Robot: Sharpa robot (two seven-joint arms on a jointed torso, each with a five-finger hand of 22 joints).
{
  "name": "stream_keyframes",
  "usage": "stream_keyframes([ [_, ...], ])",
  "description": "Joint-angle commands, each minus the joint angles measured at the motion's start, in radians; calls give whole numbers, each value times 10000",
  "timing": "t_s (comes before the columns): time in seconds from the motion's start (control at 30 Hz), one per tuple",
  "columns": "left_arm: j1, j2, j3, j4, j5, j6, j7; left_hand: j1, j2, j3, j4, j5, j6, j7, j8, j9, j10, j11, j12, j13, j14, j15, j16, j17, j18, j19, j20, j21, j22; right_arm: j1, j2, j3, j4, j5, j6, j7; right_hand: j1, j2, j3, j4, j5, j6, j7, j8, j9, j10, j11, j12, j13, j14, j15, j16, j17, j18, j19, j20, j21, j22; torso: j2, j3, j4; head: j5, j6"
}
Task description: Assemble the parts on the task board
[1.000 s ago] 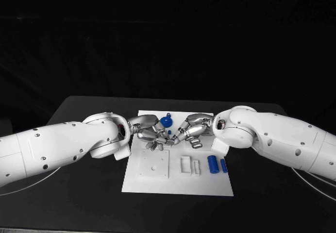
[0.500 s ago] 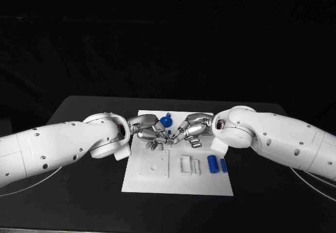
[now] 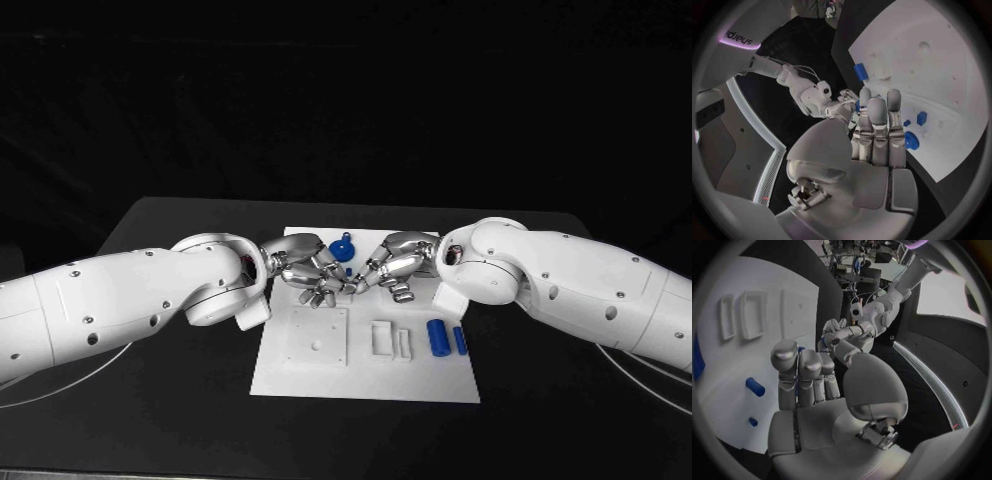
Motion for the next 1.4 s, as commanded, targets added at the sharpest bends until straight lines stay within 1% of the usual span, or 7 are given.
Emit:
stream_keyframes([
  [0.03, 31, 83, 54, 91, 731, -194, 393, -90, -84, 1236, -775, -522, 534, -430, 27, 21, 386, -78, 81, 14, -5, -58, 82, -9, 18, -102, 24, 134, 225, -41, 52, -28, 32, 96, -196, 156, -188, -93, -409, 128, 382, -231, 29, 20, -4, -133, 17, -135, -122, -100, 1, -74, -42, 46, 66, -9, -122, 882, -2, 0, 1, 2, 13],
  [0.27, 33, 71, 54, 42, 1227, -282, 279, -558, -466, 2038, -967, -468, 827, -525, 62, 271, 417, -149, 366, 53, 17, -116, 138, -22, 12, -170, -34, 446, 218, -45, -39, -32, -22, 110, -741, 252, -319, -338, -2890, 781, 936, -1120, 273, 30, -13, -548, 236, -468, -481, -268, 162, -223, -159, 164, -34, 147, -691, 770, -1, 0, 5, 42, 31],
  [0.33, 33, 64, 54, 25, 1383, -294, 224, -793, -481, 2183, -1217, -406, 917, -554, 50, 334, 420, -169, 473, 50, 35, -137, 154, -25, 6, -194, -57, 562, 215, -49, -82, -33, -43, 138, -948, 311, -7, -131, -4022, 1018, 1005, -1283, 287, 37, -8, -623, 305, -483, -605, -326, 184, -334, -284, 221, -27, 211, -853, 758, -3, 2, 5, 46, 31],
  [0.57, 35, 43, 55, -73, 1760, -241, -81, -1280, -325, 2261, -1871, -351, 1046, -593, 55, 380, 432, -207, 660, 36, 45, -162, 162, -43, 11, -284, -81, 803, 208, -86, -297, -34, -101, 475, -1738, 617, 317, 193, -5563, 1438, 1223, -1486, 366, 14, -19, -667, 309, -417, -813, -336, 223, -329, -396, 252, 45, 238, -1083, 757, -11, 10, -5, 112, 73],
  [0.87, 145, -14, 58, -316, 1728, 355, -1154, -1351, -277, 2204, -2134, -294, 1133, -601, 44, 194, 439, -226, 771, 46, 77, -183, 133, -80, 43, -289, -95, 940, 202, -138, -714, 47, -190, 951, -2784, 1335, 421, 293, -5715, 1512, 1836, -1431, 346, 14, -19, -643, 288, -375, -856, -319, 198, -345, -447, 254, 82, 218, -1149, 750, -40, 41, -4, 239, 147],
  [1.2, 865, 325, 62, -1215, 1269, 1819, -4331, -1484, -253, 2227, -2415, -191, 1293, -624, 53, -238, 454, -264, 996, 65, 241, -222, -20, -148, 73, -158, -129, 921, 192, -143, -1283, 617, -359, 714, -3571, 1813, 507, 340, -5583, 1346, 2268, -1330, 315, 9, -23, -607, 252, -360, -885, -285, 178, -342, -457, 244, 135, 198, -1122, 763, -174, 143, -80, 479, 67],
  [1.4, 1153, 798, 61, -2032, 739, 2791, -5610, -1609, -308, 2323, -2461, -42, 1381, -665, 64, -240, 458, -301, 1282, 147, 319, -266, 36, -90, 61, -104, -168, 941, 193, -142, -1425, 786, -476, 479, -3837, 1962, 447, 327, -5389, 1154, 2494, -1297, 310, 9, -24, -608, 242, -362, -914, -278, 168, -341, -458, 237, 151, 190, -1118, 772, -257, 194, -110, 611, -49],
])
